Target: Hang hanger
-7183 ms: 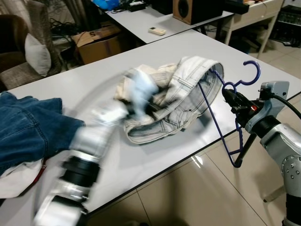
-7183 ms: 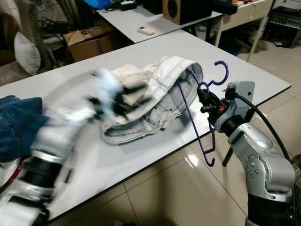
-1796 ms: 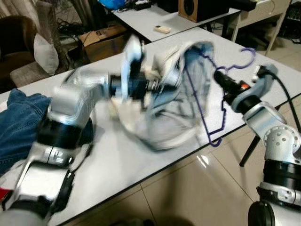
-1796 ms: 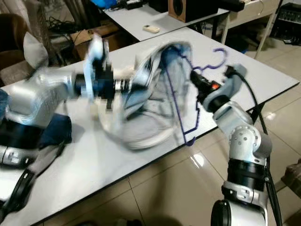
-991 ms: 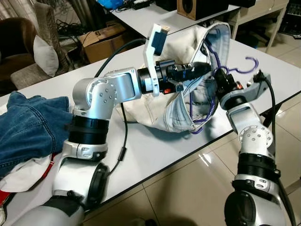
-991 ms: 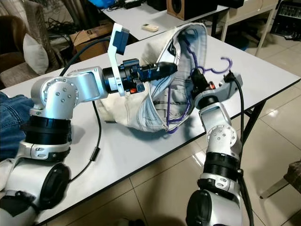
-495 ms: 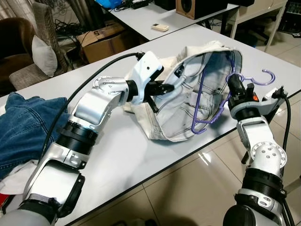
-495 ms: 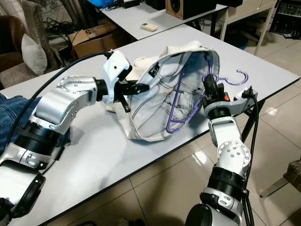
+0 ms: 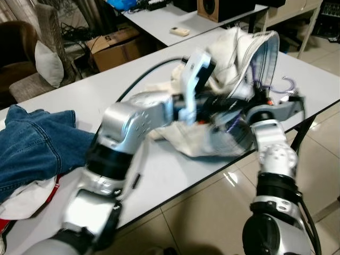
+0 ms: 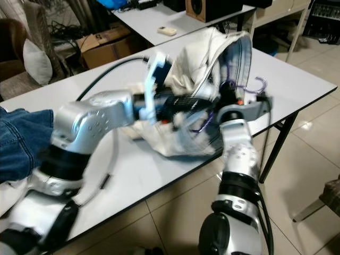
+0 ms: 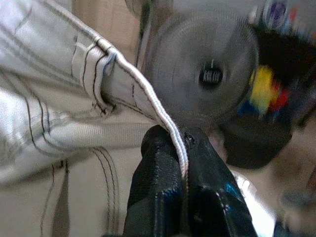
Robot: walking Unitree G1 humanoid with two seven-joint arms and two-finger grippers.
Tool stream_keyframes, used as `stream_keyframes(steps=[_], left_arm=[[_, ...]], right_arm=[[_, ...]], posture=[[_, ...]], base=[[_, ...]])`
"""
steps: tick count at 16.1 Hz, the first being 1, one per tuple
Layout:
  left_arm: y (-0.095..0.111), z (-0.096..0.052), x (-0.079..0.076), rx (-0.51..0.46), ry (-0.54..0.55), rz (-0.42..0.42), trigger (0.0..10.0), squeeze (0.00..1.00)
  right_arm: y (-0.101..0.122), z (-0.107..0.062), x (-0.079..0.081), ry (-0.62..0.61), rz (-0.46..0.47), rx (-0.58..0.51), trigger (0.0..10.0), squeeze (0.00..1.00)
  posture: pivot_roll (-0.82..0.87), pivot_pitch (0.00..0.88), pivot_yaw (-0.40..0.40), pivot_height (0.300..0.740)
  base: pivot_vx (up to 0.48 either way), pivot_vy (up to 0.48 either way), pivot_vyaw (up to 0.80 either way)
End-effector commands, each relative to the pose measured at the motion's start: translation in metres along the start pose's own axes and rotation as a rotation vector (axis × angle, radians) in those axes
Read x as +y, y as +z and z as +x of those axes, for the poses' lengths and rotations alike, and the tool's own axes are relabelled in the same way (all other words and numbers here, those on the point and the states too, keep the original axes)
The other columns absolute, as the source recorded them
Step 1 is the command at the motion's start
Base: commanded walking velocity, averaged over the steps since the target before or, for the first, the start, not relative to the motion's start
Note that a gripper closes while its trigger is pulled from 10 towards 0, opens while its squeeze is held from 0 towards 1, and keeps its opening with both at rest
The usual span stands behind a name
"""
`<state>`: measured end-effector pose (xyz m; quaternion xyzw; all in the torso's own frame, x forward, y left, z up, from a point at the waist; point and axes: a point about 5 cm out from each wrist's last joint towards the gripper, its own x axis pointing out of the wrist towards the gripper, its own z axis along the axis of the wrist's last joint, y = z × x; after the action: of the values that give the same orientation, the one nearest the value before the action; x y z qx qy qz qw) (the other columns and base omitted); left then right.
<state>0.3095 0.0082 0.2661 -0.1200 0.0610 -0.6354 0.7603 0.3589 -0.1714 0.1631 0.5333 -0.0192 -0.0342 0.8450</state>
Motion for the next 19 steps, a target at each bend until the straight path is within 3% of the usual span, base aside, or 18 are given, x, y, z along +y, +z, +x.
stream_keyframes(steps=[1,2,3,6,9,12,13,15,17,18,19], left_arm=[[0.012,0.004,-0.006,-0.047,-0.042,-0.017,0.0,0.0],[0.028,0.009,-0.001,-0.137,0.008,-0.074,0.0,0.0],[0.043,0.01,0.008,-0.202,0.075,-0.078,0.0,0.0],[0.063,0.001,0.025,-0.251,0.183,-0.022,0.0,0.0],[0.08,-0.015,0.043,-0.283,0.302,0.023,0.0,0.0],[0.09,-0.036,0.073,-0.28,0.51,0.115,0.0,0.0],[0.088,-0.038,0.077,-0.261,0.541,0.137,0.0,0.0],[0.065,-0.042,0.094,-0.117,0.64,0.231,0.0,0.0],[0.023,-0.05,0.111,0.076,0.734,0.304,0.0,0.0],[0.013,-0.052,0.114,0.12,0.745,0.314,0.0,0.0],[-0.014,-0.059,0.12,0.22,0.773,0.327,0.0,0.0]], right_arm=[[-0.012,0.003,0.005,-0.025,-0.039,0.039,10.0,0.0],[-0.028,0.001,0.0,-0.077,-0.104,0.104,10.0,0.0],[-0.038,-0.004,-0.012,-0.153,-0.198,0.161,10.0,0.0],[-0.034,-0.014,-0.032,-0.22,-0.352,0.208,10.0,0.0],[-0.018,-0.03,-0.05,-0.285,-0.38,0.212,10.0,0.0],[-0.003,-0.057,-0.047,-0.252,-0.366,0.242,10.0,0.0],[-0.001,-0.061,-0.044,-0.239,-0.361,0.245,10.0,0.0],[0.009,-0.073,-0.024,-0.17,-0.34,0.224,10.0,0.0],[0.021,-0.084,-0.002,-0.085,-0.337,0.204,10.0,0.0],[0.024,-0.086,0.003,-0.066,-0.332,0.2,10.0,0.0],[0.029,-0.091,0.016,-0.026,-0.325,0.19,10.0,0.0]], posture=[[-0.19,0.0,0.205,0.74],[-0.19,0.0,0.209,0.74],[-0.2,0.0,0.215,0.74],[-0.21,0.0,0.226,0.74],[-0.23,0.0,0.23,0.74],[-0.23,0.0,0.232,0.74],[-0.23,0.0,0.234,0.74],[-0.24,0.0,0.238,0.74],[-0.25,0.0,0.245,0.74],[-0.25,0.0,0.245,0.74],[-0.25,0.0,0.245,0.74]], base=[[0.0,0.0,0.0],[0.0,0.0,0.0],[0.0,0.0,0.0],[0.0,0.0,0.0],[0.0,0.0,0.0],[0.0,0.0,0.0],[0.0,0.0,0.0],[0.0,0.0,0.0],[0.0,0.0,0.0],[0.0,0.0,0.0],[0.0,0.0,0.0]])
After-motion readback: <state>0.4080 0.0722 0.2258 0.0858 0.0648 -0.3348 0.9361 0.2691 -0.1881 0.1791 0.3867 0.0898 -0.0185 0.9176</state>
